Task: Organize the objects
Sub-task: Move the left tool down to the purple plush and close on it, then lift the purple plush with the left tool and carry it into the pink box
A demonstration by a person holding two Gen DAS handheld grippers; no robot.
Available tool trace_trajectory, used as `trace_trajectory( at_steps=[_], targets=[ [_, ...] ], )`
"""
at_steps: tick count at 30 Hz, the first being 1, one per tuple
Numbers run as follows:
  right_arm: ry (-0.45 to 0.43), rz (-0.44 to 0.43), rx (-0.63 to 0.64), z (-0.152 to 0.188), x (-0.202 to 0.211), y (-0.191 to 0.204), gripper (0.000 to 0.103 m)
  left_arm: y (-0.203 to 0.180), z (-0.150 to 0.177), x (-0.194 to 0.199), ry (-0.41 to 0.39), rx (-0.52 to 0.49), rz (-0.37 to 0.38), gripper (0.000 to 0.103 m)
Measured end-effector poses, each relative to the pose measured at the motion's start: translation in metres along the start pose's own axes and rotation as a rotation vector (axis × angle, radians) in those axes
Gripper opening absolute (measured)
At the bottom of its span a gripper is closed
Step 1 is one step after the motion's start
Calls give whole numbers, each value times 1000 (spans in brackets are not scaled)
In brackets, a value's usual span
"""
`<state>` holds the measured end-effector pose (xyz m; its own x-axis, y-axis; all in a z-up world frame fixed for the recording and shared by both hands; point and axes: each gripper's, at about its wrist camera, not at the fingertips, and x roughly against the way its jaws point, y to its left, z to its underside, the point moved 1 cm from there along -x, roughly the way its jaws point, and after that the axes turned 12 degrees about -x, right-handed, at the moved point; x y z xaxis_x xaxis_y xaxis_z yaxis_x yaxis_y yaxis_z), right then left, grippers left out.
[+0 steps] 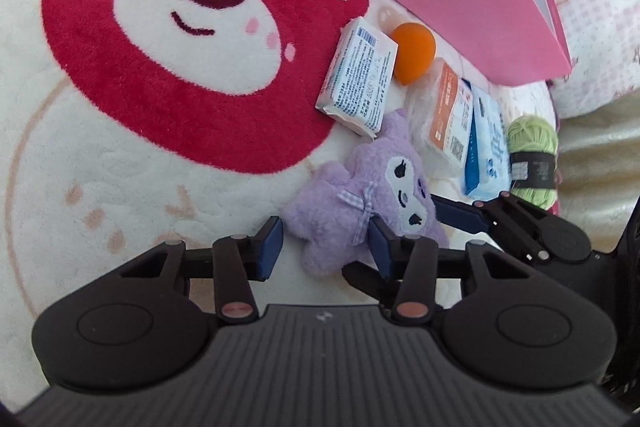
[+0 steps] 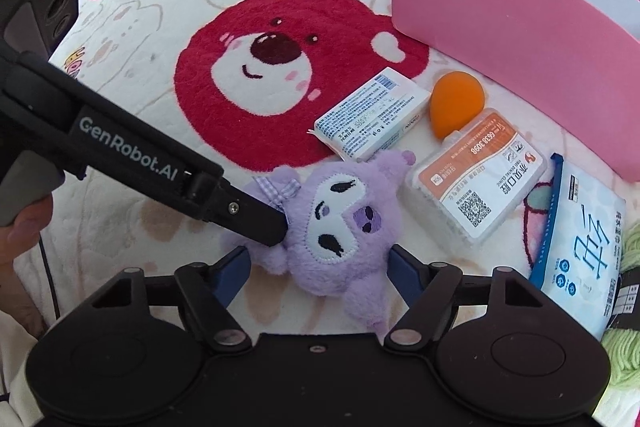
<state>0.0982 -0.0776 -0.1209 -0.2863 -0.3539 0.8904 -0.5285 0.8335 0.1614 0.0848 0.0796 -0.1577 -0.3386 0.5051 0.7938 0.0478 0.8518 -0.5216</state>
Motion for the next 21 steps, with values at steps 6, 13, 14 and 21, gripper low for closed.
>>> trace_trajectory(
  at_steps=[6, 13, 14, 21],
  targets=[
    [-20, -1, -53, 4, -2, -3, 74, -6, 1, -1, -38, -34, -25, 42],
    [-35, 22, -32, 6, 3, 2, 68, -7, 0, 1, -50, -52, -2, 40],
    [-38, 28, -26, 6, 4, 3, 68, -7, 0, 3, -51, -53, 4, 39],
    [-63, 60, 0, 7, 17, 8, 68, -17, -1, 13, -65, -114, 18, 38]
  ],
)
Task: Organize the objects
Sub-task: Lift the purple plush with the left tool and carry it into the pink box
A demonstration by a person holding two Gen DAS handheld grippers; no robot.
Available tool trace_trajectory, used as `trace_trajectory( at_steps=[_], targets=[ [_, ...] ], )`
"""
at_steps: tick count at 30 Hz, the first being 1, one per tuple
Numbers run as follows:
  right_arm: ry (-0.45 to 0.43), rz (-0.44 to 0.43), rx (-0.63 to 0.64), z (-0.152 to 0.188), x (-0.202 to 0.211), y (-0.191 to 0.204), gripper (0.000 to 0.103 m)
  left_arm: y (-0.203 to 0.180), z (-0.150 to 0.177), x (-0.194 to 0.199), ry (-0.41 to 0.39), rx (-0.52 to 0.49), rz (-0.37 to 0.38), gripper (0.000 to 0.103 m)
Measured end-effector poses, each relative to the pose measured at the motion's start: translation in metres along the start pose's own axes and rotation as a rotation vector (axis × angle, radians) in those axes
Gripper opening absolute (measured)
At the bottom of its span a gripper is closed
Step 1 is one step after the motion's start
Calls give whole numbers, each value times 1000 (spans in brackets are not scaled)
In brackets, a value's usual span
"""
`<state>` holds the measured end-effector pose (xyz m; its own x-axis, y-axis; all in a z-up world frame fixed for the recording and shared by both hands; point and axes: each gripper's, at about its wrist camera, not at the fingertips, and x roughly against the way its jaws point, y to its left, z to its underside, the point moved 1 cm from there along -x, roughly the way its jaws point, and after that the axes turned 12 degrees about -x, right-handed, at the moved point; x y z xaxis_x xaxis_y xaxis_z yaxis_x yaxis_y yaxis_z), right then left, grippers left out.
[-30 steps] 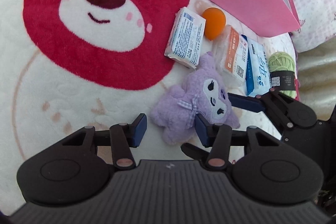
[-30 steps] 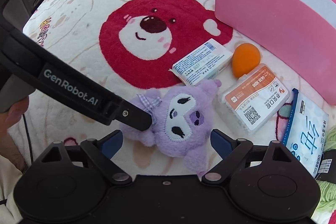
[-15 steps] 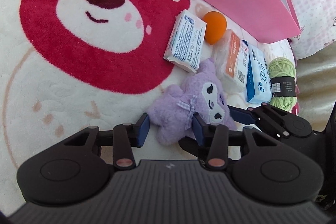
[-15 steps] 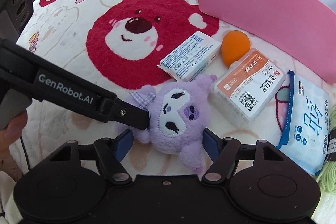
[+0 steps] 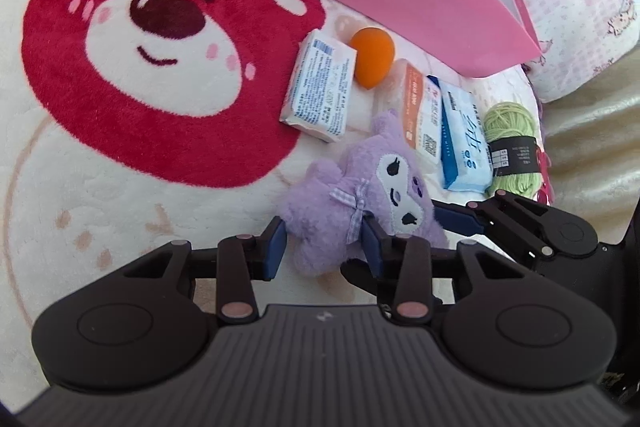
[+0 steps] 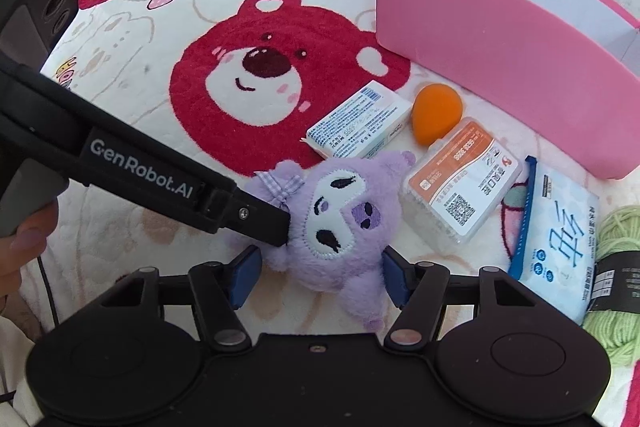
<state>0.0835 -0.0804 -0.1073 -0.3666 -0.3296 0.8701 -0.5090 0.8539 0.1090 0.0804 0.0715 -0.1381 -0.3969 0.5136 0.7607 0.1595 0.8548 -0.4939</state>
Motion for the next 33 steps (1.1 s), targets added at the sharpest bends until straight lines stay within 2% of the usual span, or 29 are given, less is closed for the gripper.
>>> trace_trajectory(
  at_steps=[9, 25, 33],
  targets=[
    [-44, 2, -24, -3, 20, -2, 68, -20, -6, 22, -55, -122, -17, 39],
    [-173, 48, 12, -19, 61, 10, 68, -39, -25, 63, -118, -193, -10, 39],
    [-237, 82, 23, -33, 87, 15, 68, -65, -50, 90, -135, -273, -46, 39]
  ],
)
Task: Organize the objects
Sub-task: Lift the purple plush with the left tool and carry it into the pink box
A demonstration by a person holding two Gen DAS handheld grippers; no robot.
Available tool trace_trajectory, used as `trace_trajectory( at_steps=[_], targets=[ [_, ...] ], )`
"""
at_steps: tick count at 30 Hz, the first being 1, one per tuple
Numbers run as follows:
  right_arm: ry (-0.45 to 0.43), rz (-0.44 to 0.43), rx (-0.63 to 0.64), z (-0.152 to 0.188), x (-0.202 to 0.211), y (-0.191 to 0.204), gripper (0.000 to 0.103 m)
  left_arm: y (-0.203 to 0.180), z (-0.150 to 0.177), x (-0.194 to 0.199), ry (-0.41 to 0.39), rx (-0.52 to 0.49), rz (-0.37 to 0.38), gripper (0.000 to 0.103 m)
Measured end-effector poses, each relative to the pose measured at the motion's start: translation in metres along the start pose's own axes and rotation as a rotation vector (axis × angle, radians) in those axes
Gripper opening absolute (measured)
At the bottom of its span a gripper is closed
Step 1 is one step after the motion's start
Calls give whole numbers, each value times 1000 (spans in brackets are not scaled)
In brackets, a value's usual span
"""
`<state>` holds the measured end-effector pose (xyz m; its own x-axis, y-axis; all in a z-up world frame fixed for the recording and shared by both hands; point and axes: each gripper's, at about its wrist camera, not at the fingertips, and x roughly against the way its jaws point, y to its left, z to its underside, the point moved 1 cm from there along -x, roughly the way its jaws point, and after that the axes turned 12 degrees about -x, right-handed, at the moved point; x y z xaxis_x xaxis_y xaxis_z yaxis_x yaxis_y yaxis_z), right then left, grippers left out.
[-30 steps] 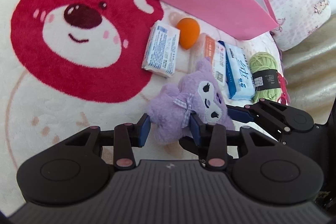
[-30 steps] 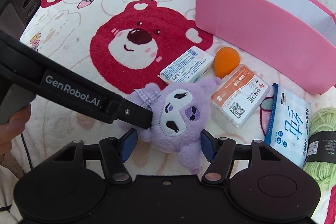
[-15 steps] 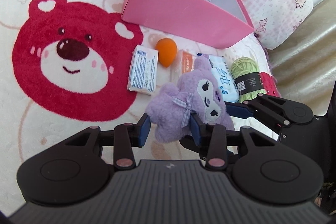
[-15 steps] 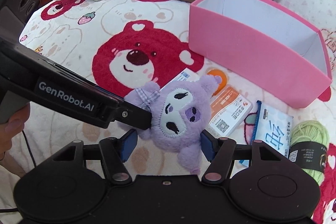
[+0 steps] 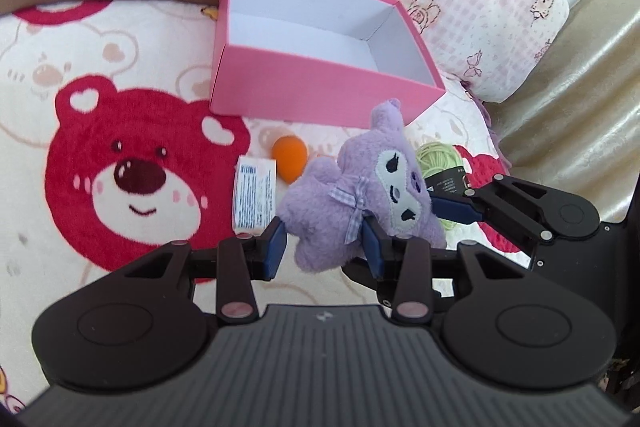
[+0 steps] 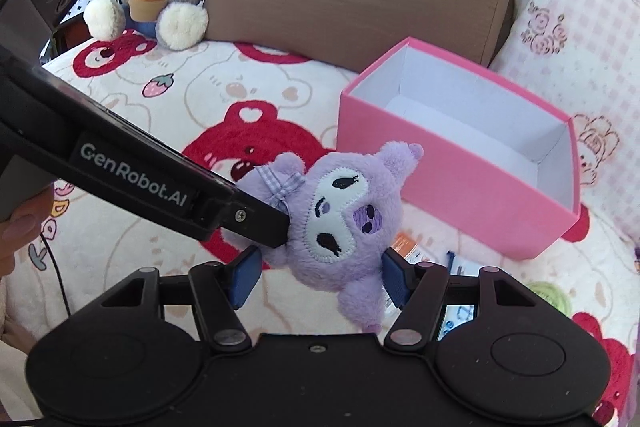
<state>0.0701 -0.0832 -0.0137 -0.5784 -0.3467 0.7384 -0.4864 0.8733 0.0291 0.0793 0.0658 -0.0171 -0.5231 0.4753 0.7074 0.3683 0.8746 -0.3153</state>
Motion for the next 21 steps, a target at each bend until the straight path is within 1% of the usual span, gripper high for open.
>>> trace_trajectory(
  at_steps=[9, 12, 14, 18, 21],
  targets=[
    [-30, -2, -42, -29, 13, -13, 68, -9, -43, 12, 17, -18, -16, 39],
    [-36, -7, -59, -39, 18, -19, 68, -12, -60, 14, 27, -34, -19, 39],
    [-42, -10, -73, -46, 20, -24, 68, -17, -69, 16, 17, -64, -31, 39],
    [-39, -19, -107, -54, 21, -35, 67, -23, -78, 12, 7, -76, -47, 39],
    [-38, -4, -105, -57, 19, -40, 67, -26, -88, 6, 12, -82, -46, 39]
  ],
)
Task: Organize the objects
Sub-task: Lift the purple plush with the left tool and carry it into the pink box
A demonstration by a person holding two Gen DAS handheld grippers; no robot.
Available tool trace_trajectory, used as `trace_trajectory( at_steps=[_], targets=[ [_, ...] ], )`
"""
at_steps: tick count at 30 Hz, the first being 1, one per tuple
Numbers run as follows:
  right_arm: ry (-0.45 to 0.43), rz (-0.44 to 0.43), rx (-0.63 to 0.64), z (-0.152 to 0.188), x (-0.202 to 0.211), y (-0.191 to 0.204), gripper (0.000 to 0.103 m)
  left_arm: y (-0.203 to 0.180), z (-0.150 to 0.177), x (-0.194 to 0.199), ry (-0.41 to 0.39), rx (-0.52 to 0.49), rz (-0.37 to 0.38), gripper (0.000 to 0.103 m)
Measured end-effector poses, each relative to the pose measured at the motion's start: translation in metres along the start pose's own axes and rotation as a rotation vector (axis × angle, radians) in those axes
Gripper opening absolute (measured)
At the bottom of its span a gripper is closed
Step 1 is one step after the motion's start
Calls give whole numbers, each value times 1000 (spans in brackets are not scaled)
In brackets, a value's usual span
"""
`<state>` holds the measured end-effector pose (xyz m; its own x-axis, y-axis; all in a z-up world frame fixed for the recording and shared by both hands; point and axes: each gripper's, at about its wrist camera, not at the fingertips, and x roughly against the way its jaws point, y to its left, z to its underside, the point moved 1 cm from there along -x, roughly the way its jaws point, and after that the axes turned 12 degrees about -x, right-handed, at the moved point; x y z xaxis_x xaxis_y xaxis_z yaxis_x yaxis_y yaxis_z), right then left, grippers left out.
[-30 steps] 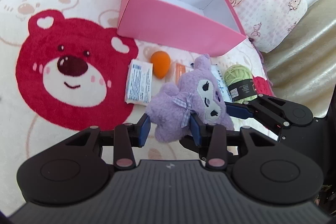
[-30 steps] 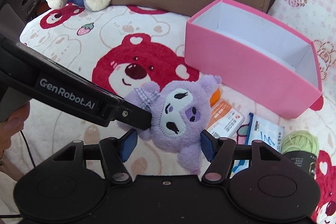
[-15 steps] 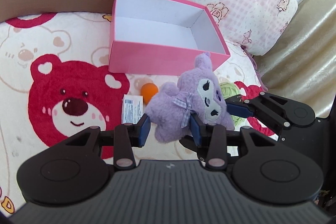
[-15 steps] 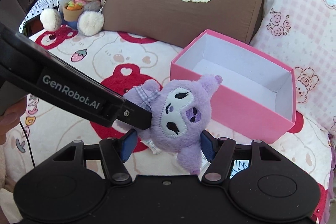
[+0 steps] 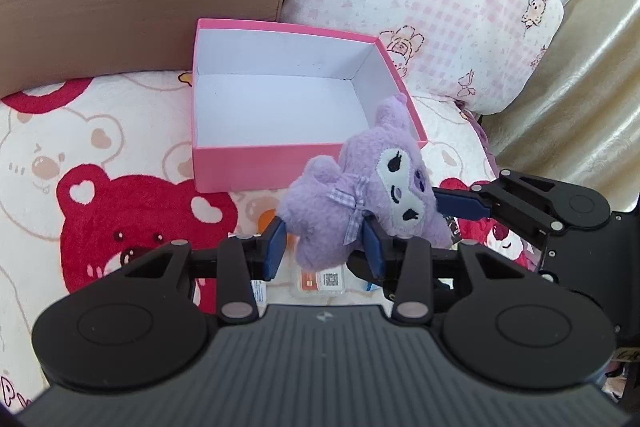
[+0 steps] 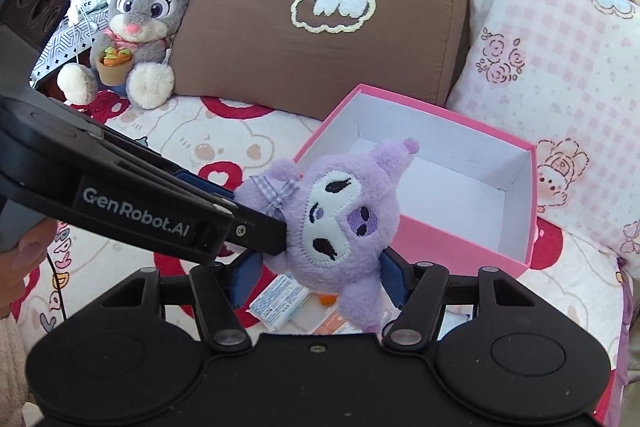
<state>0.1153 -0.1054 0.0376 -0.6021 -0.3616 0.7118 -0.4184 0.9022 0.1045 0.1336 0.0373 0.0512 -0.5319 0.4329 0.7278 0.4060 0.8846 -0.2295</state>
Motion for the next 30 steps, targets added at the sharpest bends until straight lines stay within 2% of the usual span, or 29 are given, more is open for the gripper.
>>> trace_trajectory(
  at_steps=[8, 16, 24, 30],
  targets=[
    [16, 30, 14, -27, -6, -23, 63, -3, -38, -16, 10, -24, 6, 39],
    [113, 48, 54, -75, -17, -46, 60, 11, -80, -35, 17, 33, 57, 39],
    [207, 60, -28, -106, -52, -73, 60, 26, -111, -71, 48, 37, 50, 39],
    [190, 37, -136, -106, -90, -107, 58, 42, -128, -120, 93, 57, 45, 38]
  ],
)
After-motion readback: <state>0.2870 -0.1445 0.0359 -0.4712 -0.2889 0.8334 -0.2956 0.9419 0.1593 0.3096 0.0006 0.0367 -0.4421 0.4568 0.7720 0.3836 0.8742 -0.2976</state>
